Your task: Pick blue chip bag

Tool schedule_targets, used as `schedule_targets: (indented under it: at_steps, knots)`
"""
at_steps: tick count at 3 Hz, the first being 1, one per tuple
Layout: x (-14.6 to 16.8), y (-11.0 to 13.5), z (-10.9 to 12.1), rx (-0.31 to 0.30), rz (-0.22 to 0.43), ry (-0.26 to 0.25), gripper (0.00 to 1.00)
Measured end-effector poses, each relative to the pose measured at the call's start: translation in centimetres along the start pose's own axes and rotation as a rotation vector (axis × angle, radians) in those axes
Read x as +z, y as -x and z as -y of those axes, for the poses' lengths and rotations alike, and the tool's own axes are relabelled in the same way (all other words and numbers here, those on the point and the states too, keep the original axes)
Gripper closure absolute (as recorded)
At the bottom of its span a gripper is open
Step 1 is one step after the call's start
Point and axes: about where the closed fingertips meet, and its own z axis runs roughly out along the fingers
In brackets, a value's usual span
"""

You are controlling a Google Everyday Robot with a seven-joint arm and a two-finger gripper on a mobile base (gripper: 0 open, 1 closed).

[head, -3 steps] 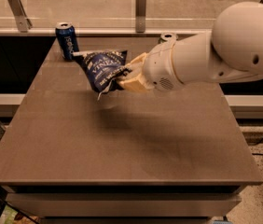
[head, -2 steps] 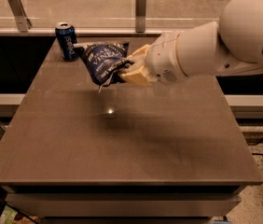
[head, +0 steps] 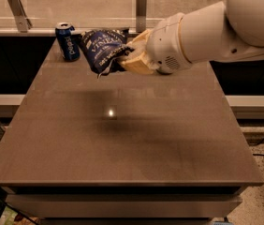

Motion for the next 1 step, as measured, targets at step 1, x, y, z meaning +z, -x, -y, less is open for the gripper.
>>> schedule_targets:
  at_steps: [1]
  knots:
    - [0.00, 0.01, 0.00, 0.000, 0.000, 0.000, 1.00]
